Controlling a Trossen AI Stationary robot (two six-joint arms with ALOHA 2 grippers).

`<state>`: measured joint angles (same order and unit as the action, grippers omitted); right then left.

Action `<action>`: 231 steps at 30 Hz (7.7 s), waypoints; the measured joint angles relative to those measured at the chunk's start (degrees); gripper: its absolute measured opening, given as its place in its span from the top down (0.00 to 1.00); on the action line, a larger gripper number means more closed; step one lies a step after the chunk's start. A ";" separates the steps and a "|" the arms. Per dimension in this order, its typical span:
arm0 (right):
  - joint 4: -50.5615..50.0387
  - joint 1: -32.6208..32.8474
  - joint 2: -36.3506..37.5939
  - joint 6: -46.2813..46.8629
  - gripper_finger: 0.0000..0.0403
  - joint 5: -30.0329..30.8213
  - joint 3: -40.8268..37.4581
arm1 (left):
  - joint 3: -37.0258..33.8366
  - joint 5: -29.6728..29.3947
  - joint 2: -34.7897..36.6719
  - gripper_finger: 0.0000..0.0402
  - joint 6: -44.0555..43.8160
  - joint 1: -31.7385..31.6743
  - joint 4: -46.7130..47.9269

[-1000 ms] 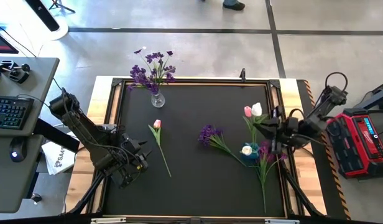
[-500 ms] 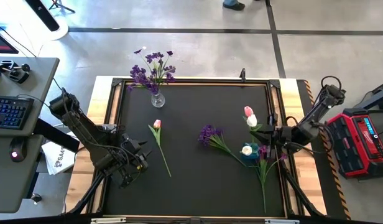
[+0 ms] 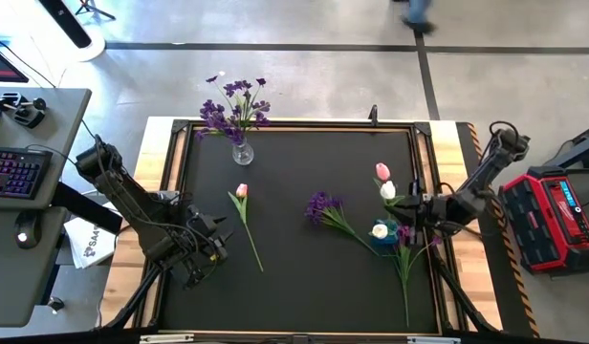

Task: Sort flowers into vase by color
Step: Put the white flower into the transparent blue vase, then put the violet flowers into the transparent white vase

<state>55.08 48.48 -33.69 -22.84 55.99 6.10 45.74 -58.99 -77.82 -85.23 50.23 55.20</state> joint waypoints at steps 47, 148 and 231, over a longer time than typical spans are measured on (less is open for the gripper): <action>-30.48 18.27 -46.13 18.31 0.52 34.01 33.32 | 35.22 40.90 -26.09 0.47 51.43 -36.14 -24.62; -19.36 25.67 -46.14 23.93 0.52 31.94 33.28 | 66.38 54.12 -51.65 0.60 94.68 -42.86 22.35; -21.76 21.94 -46.18 18.08 0.52 21.74 33.28 | 44.57 56.23 -47.45 0.45 63.39 -51.38 -40.07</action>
<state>33.32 70.41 -79.88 -4.76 77.73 39.38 90.31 -2.75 -125.27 -21.85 -1.16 15.13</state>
